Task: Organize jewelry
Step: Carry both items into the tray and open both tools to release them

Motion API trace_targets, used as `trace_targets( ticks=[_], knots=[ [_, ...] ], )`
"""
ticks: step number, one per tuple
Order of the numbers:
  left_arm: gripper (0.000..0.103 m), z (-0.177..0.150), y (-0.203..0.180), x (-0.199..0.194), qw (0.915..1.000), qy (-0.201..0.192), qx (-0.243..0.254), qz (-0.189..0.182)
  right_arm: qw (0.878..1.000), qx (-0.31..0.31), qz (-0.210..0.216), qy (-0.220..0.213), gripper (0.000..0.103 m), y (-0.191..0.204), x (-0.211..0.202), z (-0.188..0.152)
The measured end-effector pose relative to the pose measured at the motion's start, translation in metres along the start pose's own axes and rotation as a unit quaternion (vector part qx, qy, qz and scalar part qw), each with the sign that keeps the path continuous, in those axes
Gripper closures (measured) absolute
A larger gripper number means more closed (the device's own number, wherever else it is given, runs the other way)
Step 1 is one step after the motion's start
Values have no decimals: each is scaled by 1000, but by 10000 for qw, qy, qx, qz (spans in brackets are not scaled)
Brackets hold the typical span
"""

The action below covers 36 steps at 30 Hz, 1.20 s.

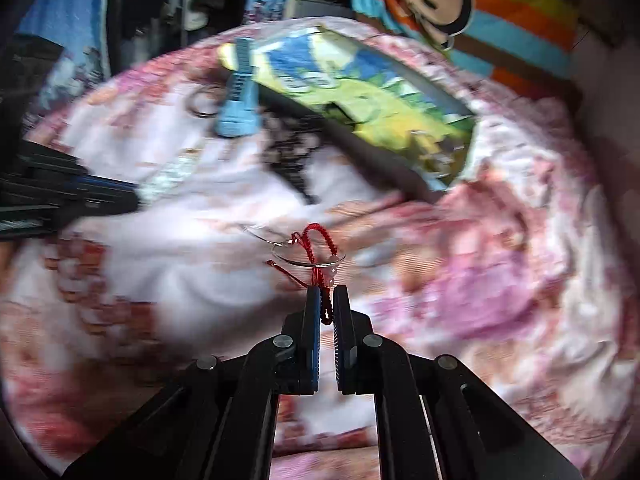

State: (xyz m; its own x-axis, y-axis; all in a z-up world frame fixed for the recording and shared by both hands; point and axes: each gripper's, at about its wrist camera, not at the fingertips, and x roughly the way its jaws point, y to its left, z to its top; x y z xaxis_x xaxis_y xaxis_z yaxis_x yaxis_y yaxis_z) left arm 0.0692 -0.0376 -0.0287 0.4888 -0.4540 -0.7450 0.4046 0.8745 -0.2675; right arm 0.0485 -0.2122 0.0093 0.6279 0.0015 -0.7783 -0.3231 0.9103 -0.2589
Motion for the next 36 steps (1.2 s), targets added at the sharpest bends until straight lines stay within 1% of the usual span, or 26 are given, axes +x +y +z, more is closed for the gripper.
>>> trace_targets(
  ticks=[3, 5, 6, 8, 9, 10, 12, 17, 19, 21, 23, 25, 28, 30, 33, 36],
  knots=[
    [100, 0, 3, 1, 10000, -19, -65, -10, 9973, -439, -582, 83, 97, 3, 9, 2],
    [100, 0, 4, 2, 10000, -10, -75, -6, 9961, -587, -660, 86, 97, 4, 8, 3],
    [100, 0, 4, 2, 10000, -9, -70, -3, 9963, -626, -574, 97, 97, 5, 6, 5],
    [100, -1, 3, 2, 10000, -15, -39, 15, 9986, -503, 68, 118, 97, 7, -1, 8],
    [100, -1, 2, 3, 10000, -15, -25, 20, 9984, -458, 320, 127, 97, 9, -3, 10],
    [100, 0, 2, 3, 10000, -11, -16, 23, 9978, -463, 450, 130, 97, 12, -4, 9],
    [100, 0, 2, 4, 10000, 0, -9, 21, 9968, -526, 587, 159, 97, 18, -5, 8],
    [100, 0, 0, 4, 10000, 19, 6, 5, 9958, -502, 698, 306, 97, 28, -8, -7],
    [100, -1, -1, 3, 10000, 29, -6, -57, 9950, -626, 613, 476, 97, 31, -11, -17],
    [100, -2, -4, 1, 9999, 35, 8, -99, 9925, -923, 391, 707, 97, 31, -14, -25],
    [100, -3, -6, -1, 9999, 30, 31, -131, 9893, -1192, 85, 832, 97, 28, -18, -25],
    [100, -4, -9, -2, 9999, 20, 50, -157, 9880, -1286, -165, 837, 97, 20, -25, -17],
    [100, -4, -9, -4, 9998, -4, 50, -177, 9886, -1291, -420, 656, 97, 11, -38, 2],
    [100, -3, -7, -7, 9998, -53, 9, -206, 9905, -1198, -534, 420, 97, 7, -47, 17],
    [100, -1, -4, -13, 9995, -202, -44, -226, 9944, -876, -568, -137, 97, 0, -57, 39],
    [100, 4, -3, -18, 9990, -385, -45, -201, 9955, -425, -430, -729, 97, -5, -60, 52]
  ],
)
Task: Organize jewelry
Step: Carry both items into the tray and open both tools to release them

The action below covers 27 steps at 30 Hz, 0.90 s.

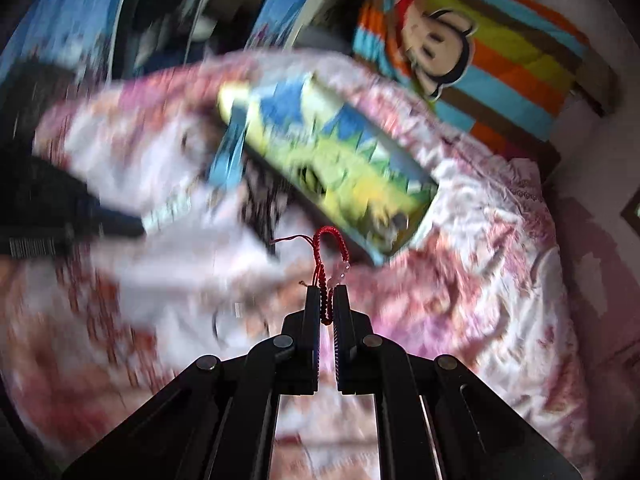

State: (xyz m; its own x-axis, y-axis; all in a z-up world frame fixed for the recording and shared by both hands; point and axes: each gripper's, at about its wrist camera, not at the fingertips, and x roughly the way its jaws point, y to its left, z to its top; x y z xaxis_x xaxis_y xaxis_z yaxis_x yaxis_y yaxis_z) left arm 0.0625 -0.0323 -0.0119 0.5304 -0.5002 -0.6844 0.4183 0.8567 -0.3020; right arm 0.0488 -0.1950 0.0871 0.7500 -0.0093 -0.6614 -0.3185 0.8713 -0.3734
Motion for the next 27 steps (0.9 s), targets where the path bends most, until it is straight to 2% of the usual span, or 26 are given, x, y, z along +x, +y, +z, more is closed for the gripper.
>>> trace_targets(
  ticks=[4, 7, 10, 14, 19, 24, 27],
  knots=[
    [100, 18, -4, -2, 9993, -365, 74, 87, 9943, 754, 348, -675, 97, -13, 12, 5],
    [100, 42, -4, -1, 9979, -633, 0, 136, 9880, 1089, 357, -1034, 97, -22, 27, 7],
    [100, 73, -5, 7, 9961, -857, -66, 210, 9829, 1317, 345, -1243, 97, -37, 48, 11],
    [100, 117, -5, 31, 9935, -1057, -242, 343, 9782, 1599, 464, -1238, 97, -59, 85, 15],
    [100, 158, 1, 75, 9935, -888, -368, 612, 9727, 1932, 718, -1067, 97, -77, 132, 12],
    [100, 164, 12, 112, 9942, -487, -695, 661, 9728, 1969, 806, -914, 97, -76, 165, 9],
    [100, 163, 13, 125, 9941, -363, -698, 750, 9734, 1939, 875, -855, 97, -74, 174, 7]
  ],
)
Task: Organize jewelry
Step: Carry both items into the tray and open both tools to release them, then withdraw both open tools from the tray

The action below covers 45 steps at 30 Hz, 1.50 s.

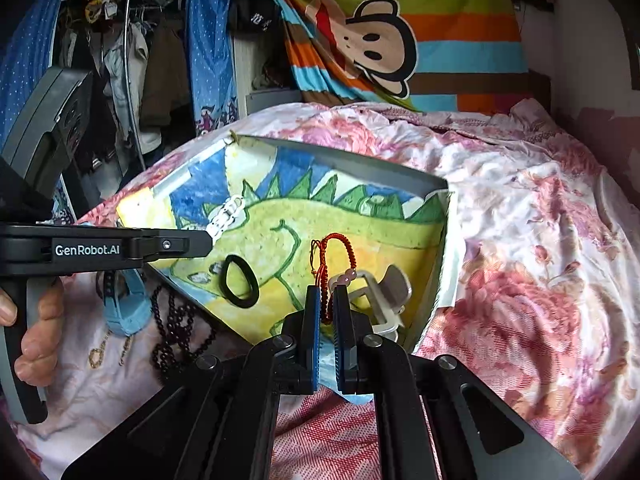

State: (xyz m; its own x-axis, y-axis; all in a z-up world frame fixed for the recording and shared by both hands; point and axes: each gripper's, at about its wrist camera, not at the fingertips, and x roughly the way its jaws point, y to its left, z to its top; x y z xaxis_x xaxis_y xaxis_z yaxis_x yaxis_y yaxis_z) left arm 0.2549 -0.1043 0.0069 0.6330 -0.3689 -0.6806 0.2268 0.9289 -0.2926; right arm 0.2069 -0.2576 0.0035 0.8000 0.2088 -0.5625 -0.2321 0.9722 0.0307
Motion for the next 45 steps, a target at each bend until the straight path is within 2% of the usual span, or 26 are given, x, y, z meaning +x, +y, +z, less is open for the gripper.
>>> trace_targets(
  ticks=[10, 22, 24, 27, 29, 31, 36, 38, 39, 40, 42, 45],
  knots=[
    [99, -5, 4, 25, 9994, 253, -166, 171, 9989, 433, 171, 109, 97, -19, 10, -5],
    [99, -7, 11, 38, 9975, 472, -411, 317, 9977, 613, 236, 183, 95, -26, 13, -9],
    [99, -6, 13, 38, 9972, 502, -456, 328, 9975, 645, 241, 145, 93, -27, 11, -8],
    [97, -4, 13, 37, 9969, 547, -428, 381, 9974, 669, 248, 66, 80, -30, 6, -7],
    [90, -4, 12, 34, 9969, 539, -409, 391, 9971, 710, 270, -9, 71, -32, 0, -6],
    [84, -3, 11, 29, 9972, 476, -406, 413, 9969, 734, 257, -74, 68, -34, -5, -5],
    [82, -1, 4, 16, 9979, 372, -271, 449, 9965, 800, 82, -246, 52, -38, -22, -2],
    [77, 0, -3, 5, 9985, 264, -147, 453, 9960, 835, -1, -314, 45, -40, -30, -1],
    [68, 0, -5, 0, 9987, 213, -111, 458, 9956, 858, -63, -358, 43, -40, -35, -1],
    [49, 1, -8, -7, 9989, 115, -72, 459, 9952, 884, -122, -408, 40, -41, -40, 0],
    [28, 0, -12, -23, 9987, -153, -67, 474, 9942, 938, -198, -492, 36, -44, -51, 0],
    [25, 1, -17, -49, 9970, -524, 11, 574, 9929, 990, -269, -598, 27, -45, -68, 2]
  ],
)
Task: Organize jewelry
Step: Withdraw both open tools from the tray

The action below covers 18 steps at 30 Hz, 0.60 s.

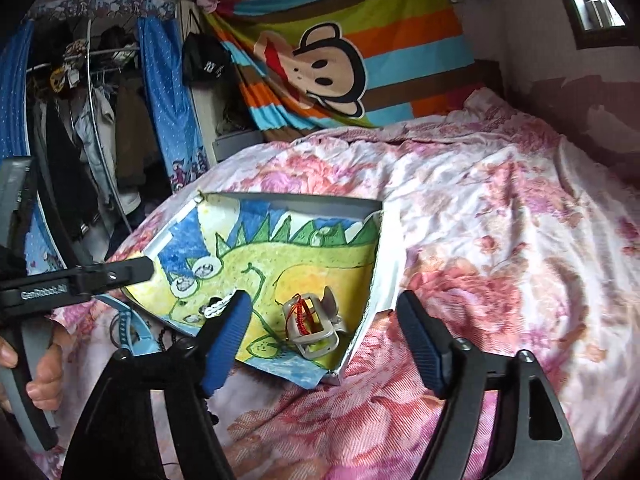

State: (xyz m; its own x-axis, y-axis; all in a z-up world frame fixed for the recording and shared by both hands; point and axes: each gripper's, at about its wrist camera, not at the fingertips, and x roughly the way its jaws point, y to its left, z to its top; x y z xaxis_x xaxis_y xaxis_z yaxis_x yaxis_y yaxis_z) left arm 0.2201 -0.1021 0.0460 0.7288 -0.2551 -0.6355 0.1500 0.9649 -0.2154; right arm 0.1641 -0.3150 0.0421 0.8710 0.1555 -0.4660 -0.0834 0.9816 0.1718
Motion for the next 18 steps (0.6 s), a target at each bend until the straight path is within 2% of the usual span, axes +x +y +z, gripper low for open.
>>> trace_targets(
  ticks=[2, 4, 6, 11, 18],
  knots=[
    [18, 1, -3, -17, 9997, -180, 120, 113, 10000, 26, -12, -57, 18, 1, -10, 1],
    [4, 1, -6, -39, 9981, -488, 236, 280, 9998, 72, 5, -158, 10, 4, -23, 3],
    [1, 1, -7, -58, 9956, -783, 317, 404, 9995, 76, 38, -288, 7, 9, -37, 5],
    [0, -3, -6, -101, 9888, -1290, 429, 620, 9979, -135, 48, -634, 1, 27, -69, 5],
    [0, -15, 0, -145, 9824, -1627, 512, 766, 9938, -367, 140, -1040, 1, 53, -112, 3]
  ],
)
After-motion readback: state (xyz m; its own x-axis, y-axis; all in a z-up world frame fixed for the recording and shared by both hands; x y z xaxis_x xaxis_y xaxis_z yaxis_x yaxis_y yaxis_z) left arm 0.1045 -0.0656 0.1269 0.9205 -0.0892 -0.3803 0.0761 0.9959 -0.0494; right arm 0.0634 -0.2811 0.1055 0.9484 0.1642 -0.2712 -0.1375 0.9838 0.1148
